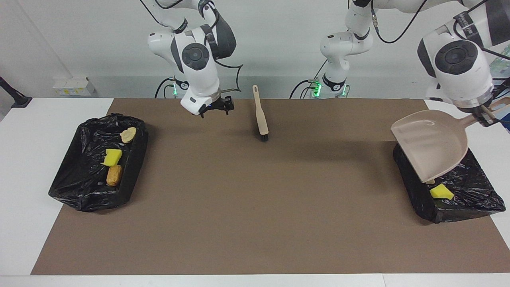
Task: Sweep and dump trash in bin
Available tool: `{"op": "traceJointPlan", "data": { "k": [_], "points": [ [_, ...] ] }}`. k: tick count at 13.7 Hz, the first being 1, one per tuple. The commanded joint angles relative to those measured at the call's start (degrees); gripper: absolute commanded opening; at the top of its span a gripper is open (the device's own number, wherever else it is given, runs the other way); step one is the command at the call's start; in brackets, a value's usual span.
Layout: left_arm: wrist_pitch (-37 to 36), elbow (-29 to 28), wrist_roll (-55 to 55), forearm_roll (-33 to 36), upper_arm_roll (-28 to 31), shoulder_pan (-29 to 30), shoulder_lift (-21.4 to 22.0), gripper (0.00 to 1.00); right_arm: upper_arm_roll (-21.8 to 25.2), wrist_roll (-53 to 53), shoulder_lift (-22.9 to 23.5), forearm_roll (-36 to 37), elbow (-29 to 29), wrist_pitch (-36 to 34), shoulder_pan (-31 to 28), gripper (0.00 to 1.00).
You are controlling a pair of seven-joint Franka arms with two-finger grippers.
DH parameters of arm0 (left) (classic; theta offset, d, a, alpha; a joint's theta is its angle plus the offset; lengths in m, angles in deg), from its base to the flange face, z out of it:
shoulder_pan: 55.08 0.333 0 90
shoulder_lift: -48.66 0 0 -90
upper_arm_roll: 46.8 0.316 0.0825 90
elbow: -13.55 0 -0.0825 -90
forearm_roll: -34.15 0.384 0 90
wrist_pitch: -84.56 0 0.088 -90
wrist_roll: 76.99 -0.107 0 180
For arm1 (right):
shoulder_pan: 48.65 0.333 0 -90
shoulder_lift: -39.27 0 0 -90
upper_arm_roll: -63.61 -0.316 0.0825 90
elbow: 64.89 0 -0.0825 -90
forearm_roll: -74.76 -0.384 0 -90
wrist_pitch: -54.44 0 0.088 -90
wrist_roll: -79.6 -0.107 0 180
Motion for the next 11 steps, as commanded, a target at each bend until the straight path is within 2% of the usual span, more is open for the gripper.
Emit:
{"op": "traceJointPlan", "data": {
  "k": [1, 4, 7, 8, 11],
  "points": [
    [-3.3, -4.1, 19.0, -7.3, 1.0, -8.5, -0.1, 0.0, -0.9, 6.2, 1.1, 1.7, -4.2, -2.9, -4.4, 1.0],
    [-3.0, -5.2, 37.3, -15.4, 1.0, -15.5, -3.3, 0.0, -0.8, 7.6, 1.1, 3.6, -6.4, -3.2, -7.1, 1.0],
    [1.9, -5.0, 52.7, -24.7, 1.0, -20.5, -5.7, 0.0, -0.7, 10.9, 1.1, 4.6, -8.8, -3.2, -9.6, 1.0],
    [3.4, -4.8, 57.7, -27.6, 1.0, -22.1, -6.9, 0.0, 0.1, 11.5, 1.1, 4.7, -8.8, -3.0, -9.9, 1.0],
    [8.9, -4.6, 70.9, -35.8, 1.1, -24.9, -8.4, 0.0, 6.4, 11.6, 1.2, 6.6, -11.1, -2.5, -9.0, 1.0]
  ]
}}
